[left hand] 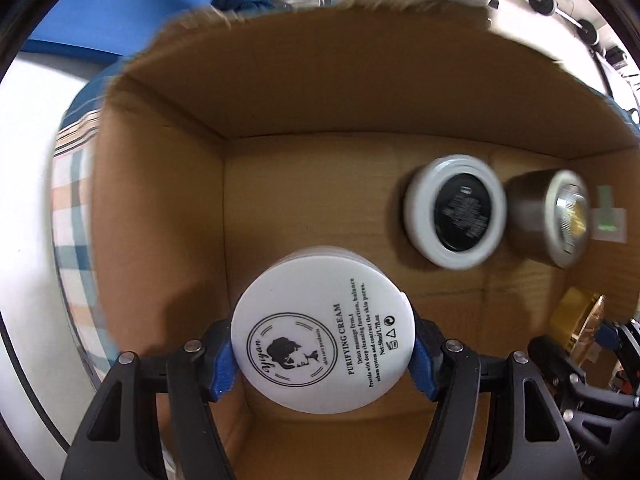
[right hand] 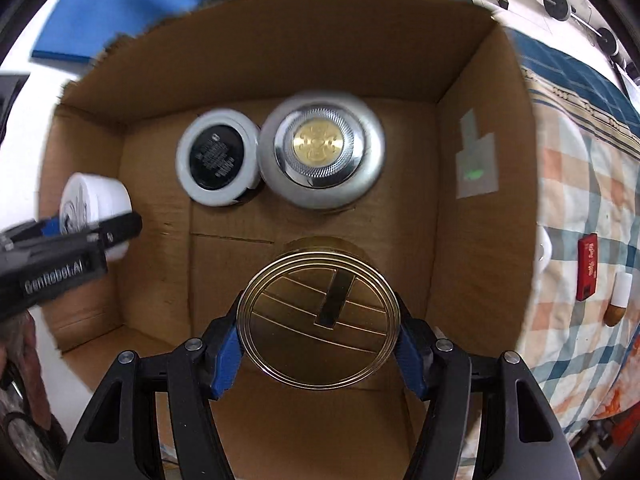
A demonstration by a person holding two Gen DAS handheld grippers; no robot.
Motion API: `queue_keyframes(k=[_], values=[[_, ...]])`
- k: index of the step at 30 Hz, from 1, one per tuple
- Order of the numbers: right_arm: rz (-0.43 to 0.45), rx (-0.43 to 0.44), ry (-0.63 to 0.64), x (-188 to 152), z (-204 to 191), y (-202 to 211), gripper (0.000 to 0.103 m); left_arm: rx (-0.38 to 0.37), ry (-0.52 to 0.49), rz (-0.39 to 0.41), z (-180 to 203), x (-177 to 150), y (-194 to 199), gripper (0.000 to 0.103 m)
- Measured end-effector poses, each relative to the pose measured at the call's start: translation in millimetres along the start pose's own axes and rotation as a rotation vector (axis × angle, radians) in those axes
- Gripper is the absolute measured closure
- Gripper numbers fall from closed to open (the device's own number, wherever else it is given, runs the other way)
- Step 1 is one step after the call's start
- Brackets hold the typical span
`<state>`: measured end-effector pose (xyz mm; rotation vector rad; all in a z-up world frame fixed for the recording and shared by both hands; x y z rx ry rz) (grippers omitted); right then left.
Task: Organize rigid objects
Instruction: 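Carry the cream jar and gold tin into the box and release both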
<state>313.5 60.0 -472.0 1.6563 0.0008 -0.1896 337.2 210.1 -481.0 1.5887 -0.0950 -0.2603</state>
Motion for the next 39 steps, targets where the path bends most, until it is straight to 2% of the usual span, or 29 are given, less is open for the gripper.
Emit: queue_keyframes(k=[9, 17, 19, 28, 31, 33, 36, 38, 39], values=[[-0.058, -0.108, -0.022, -1, 4, -38, 0.036, -0.019, -0.033, -0.061, 1, 8, -36, 0.036], [-0.086, -0.117, -0.05, -3, 4, -46, 0.035, -0.057, -0.001, -0.08, 2, -9, -26, 0.035], [-0.092, -0.119, -0.047, -5, 5, -43, 0.034, -0.058, 0.004, -0.081, 2, -15, -20, 0.031], [-0.034, -0.066, -0.022, -17, -4, 2, 0.011, -0.076, 0.032, -0.004, 10, -39, 33, 0.006], [0.007, -0.06, -0.013, -22, -2, 23, 0.009, -0.073, 0.039, 0.037, 16, -49, 55, 0.0], [0.026, -0.045, -0.014, -26, 0, 37, 0.007, -0.075, 0.041, 0.061, 25, -58, 69, 0.0], [0.049, -0.012, -0.016, -31, 0, 56, 0.0, -0.081, 0.054, 0.103, 36, -65, 89, 0.0], [0.06, 0.002, -0.011, -36, 7, 67, 0.0, -0.088, 0.056, 0.13, 34, -52, 101, 0.0], [0.069, 0.004, -0.009, -36, 9, 74, 0.0, -0.088, 0.05, 0.14, 38, -57, 107, 0.0]])
Point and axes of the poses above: each gripper's, at about its wrist camera, not at the fingertips, and y roughly against the way its jaws point, z to its right, x to its top, the point moved 10 cm from there along -y, roughly the way its jaws point, and after that the axes turned 15 degrees about -y, right-handed, at the moved point
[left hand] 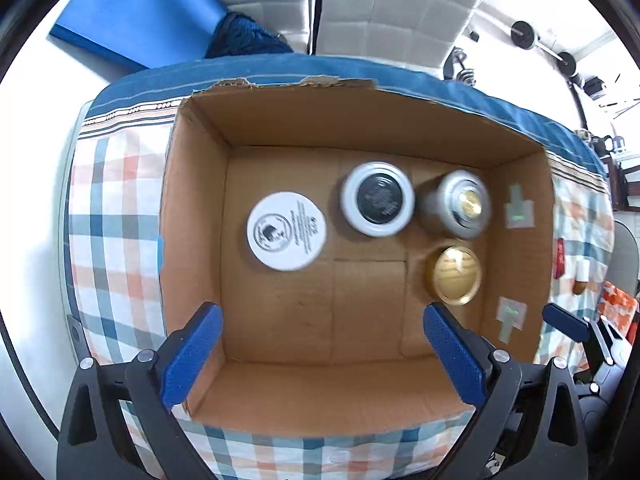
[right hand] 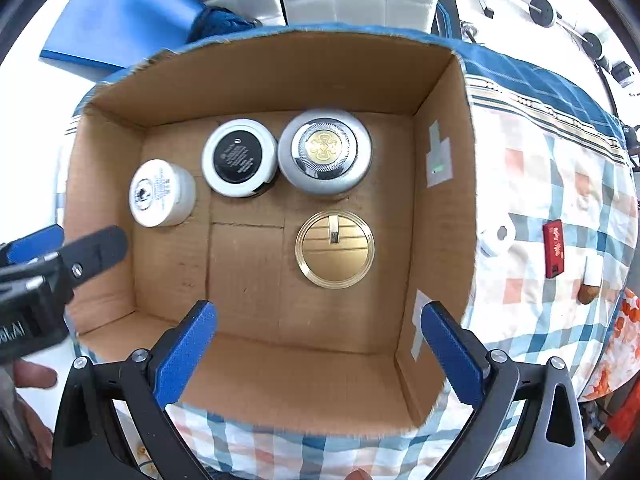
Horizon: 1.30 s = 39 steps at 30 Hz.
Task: Organize rigid objects
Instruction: 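Carry the cream jar and gold tin into the box and release both, then move both grippers back toward the remaining items on the cloth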
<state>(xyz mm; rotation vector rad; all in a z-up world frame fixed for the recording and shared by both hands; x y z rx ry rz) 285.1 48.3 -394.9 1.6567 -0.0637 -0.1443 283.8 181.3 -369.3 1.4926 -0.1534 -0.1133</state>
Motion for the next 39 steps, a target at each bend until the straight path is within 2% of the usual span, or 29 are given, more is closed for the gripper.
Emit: queue_keyframes(k=[3, 10, 16, 21, 25, 30, 33, 36, 39], values=[[0.028, 0.016, 0.001, -3, 4, 18, 0.0, -0.005, -0.006, 0.022, 10, 6, 11, 0.0], [0.074, 0.055, 0.008, -17, 6, 40, 0.0, 0.006, 0.0, 0.074, 12, -8, 36, 0.0], [0.093, 0.096, 0.024, -32, 9, 55, 0.0, 0.046, -0.01, 0.095, 22, -19, 55, 0.0], [0.095, 0.146, 0.022, -36, 29, 70, 0.0, 0.045, -0.017, 0.132, 52, -16, 71, 0.0], [0.11, 0.159, -0.018, -29, 72, 84, 0.0, 0.039, -0.053, 0.167, 94, -3, 80, 0.0], [0.138, 0.128, -0.102, -10, 151, 97, 0.0, 0.009, -0.122, 0.19, 167, 28, 77, 0.0], [0.155, 0.089, -0.175, 7, 209, 98, 0.0, 0.004, -0.159, 0.204, 212, 53, 67, 0.0], [0.167, 0.05, -0.252, 25, 264, 94, 0.0, 0.013, -0.174, 0.183, 248, 74, 45, 0.0], [0.165, 0.022, -0.325, 41, 315, 80, 0.0, 0.064, -0.173, 0.17, 270, 93, 22, 0.0]])
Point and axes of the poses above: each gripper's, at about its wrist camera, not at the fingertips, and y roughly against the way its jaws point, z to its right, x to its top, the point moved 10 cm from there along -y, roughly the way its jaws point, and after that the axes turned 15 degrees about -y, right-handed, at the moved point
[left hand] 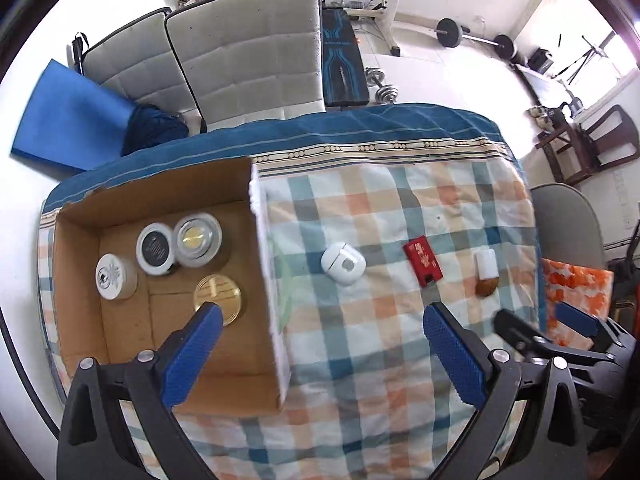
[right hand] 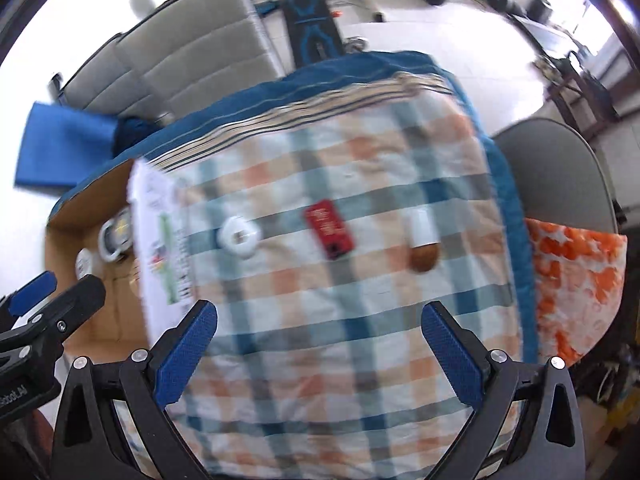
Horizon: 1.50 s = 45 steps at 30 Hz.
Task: Organize rigid objects
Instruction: 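Move both grippers back toward the remaining items on the cloth, then grasp the white earbud case with the left gripper while the right grasps the walnut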
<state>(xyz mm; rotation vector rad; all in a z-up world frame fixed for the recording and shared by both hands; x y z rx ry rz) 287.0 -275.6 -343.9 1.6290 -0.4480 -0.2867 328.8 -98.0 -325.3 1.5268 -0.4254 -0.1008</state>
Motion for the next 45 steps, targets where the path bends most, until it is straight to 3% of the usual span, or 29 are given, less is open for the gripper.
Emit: queue_keyframes(k=[4, 7, 14, 16, 17, 19, 22, 31, 33, 34, 35, 39, 45], values=[[-0.01, -0.044, -0.068, 28, 47, -30, 0.0, 0.125, -0.013, -0.039, 11, 17, -39, 0.0], [-0.027, -0.074, -0.106, 41, 73, -58, 0.0, 0.179, -0.022, -0.119, 16, 19, -76, 0.0], [-0.103, -0.111, -0.148, 49, 103, -125, 0.002, 0.252, -0.018, -0.229, 21, 15, -134, 0.0], [-0.121, -0.107, -0.151, 49, 106, -138, 0.012, 0.271, -0.019, -0.256, 19, 12, -146, 0.002], [-0.129, -0.108, -0.154, 49, 107, -144, 0.014, 0.271, -0.018, -0.27, 19, 10, -152, 0.008], [-0.142, -0.097, -0.155, 48, 106, -153, 0.024, 0.279, -0.015, -0.302, 16, 6, -165, 0.012], [-0.157, -0.085, -0.154, 47, 103, -163, 0.035, 0.265, -0.02, -0.339, 17, 3, -179, 0.023], [-0.178, -0.092, -0.141, 45, 101, -182, 0.058, 0.212, 0.007, -0.374, 14, 0, -203, 0.024], [-0.174, -0.096, -0.138, 45, 97, -184, 0.063, 0.164, 0.028, -0.364, 14, 2, -205, 0.033], [-0.173, -0.099, -0.133, 44, 96, -184, 0.067, 0.14, 0.034, -0.36, 16, 3, -205, 0.043], [-0.173, -0.096, -0.133, 44, 96, -184, 0.067, 0.111, 0.038, -0.355, 17, 5, -205, 0.048], [-0.179, -0.084, -0.133, 39, 97, -186, 0.068, 0.109, 0.009, -0.343, 20, 5, -204, 0.048], [-0.216, -0.053, -0.095, 19, 100, -182, 0.068, 0.047, -0.016, -0.321, 40, -5, -193, 0.048]])
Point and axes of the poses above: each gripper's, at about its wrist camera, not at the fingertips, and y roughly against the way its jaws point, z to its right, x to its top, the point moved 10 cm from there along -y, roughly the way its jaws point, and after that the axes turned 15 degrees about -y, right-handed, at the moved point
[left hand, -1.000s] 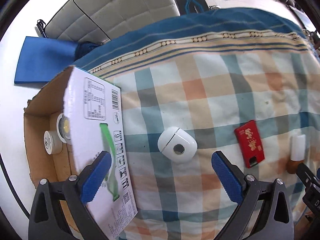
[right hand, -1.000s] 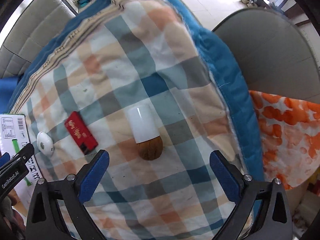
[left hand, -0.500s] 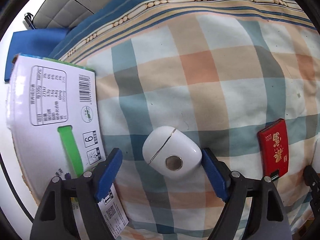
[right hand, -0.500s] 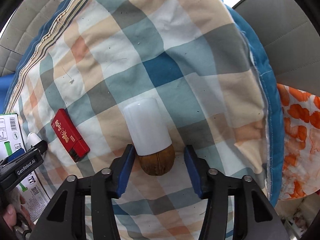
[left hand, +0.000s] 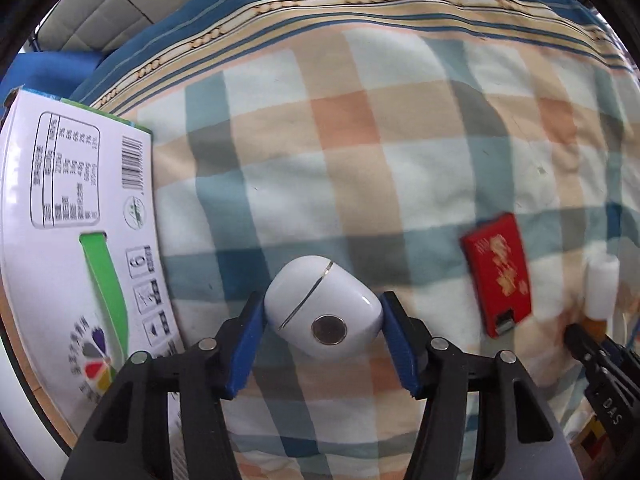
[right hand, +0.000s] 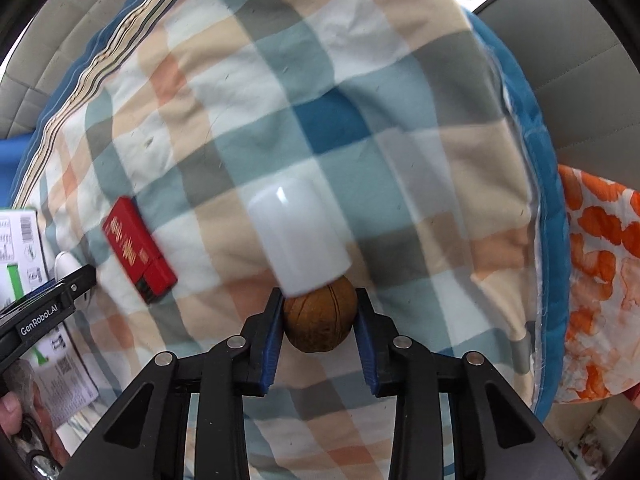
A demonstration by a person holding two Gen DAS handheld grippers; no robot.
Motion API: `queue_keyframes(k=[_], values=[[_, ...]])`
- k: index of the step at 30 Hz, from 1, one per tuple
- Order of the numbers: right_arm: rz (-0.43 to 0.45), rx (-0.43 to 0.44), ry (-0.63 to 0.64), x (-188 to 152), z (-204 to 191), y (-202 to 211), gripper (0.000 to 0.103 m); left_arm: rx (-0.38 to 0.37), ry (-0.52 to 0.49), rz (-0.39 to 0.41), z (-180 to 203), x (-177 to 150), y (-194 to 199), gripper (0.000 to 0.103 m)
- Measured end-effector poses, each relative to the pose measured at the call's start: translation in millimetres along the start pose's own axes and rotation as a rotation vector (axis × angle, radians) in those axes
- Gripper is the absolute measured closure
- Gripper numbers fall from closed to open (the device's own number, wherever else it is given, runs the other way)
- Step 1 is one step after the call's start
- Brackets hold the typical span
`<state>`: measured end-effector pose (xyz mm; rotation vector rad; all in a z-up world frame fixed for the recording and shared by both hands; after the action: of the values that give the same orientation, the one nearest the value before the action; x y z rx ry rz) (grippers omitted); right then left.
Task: Organize rigid objects
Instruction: 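Grasp the white earbud case with the left gripper while the right grasps the walnut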
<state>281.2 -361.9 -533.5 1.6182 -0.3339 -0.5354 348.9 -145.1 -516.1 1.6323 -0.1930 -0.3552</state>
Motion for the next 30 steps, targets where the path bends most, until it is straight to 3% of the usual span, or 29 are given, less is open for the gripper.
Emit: queue_keyframes(k=[8, 17, 26, 30], values=[[-0.042, 0.025, 0.067, -39, -1, -1, 0.068, -0.054, -0.068, 0.047, 44, -33, 18, 0.048], [-0.002, 0.062, 0.116, -69, -5, 39, 0.068, -0.093, -0.082, 0.164, 45, -54, 76, 0.048], [0.088, 0.122, 0.208, -94, -68, 118, 0.068, -0.096, -0.039, 0.309, -5, -66, 164, 0.048], [0.122, 0.166, 0.257, -117, -110, 156, 0.068, -0.08, 0.005, 0.359, -55, -86, 183, 0.048]])
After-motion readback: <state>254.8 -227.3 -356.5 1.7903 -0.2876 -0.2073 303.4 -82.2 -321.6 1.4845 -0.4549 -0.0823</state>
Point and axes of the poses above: each gripper's, at about its wrist camera, not at the fingertips, and y roughly against the way its jaws point, z to its right, x to its top, the point moved 10 cm from there along -y, roughly the way its jaws point, and after that the axes turned 15 degrees about -y, right-handed, at the moved point
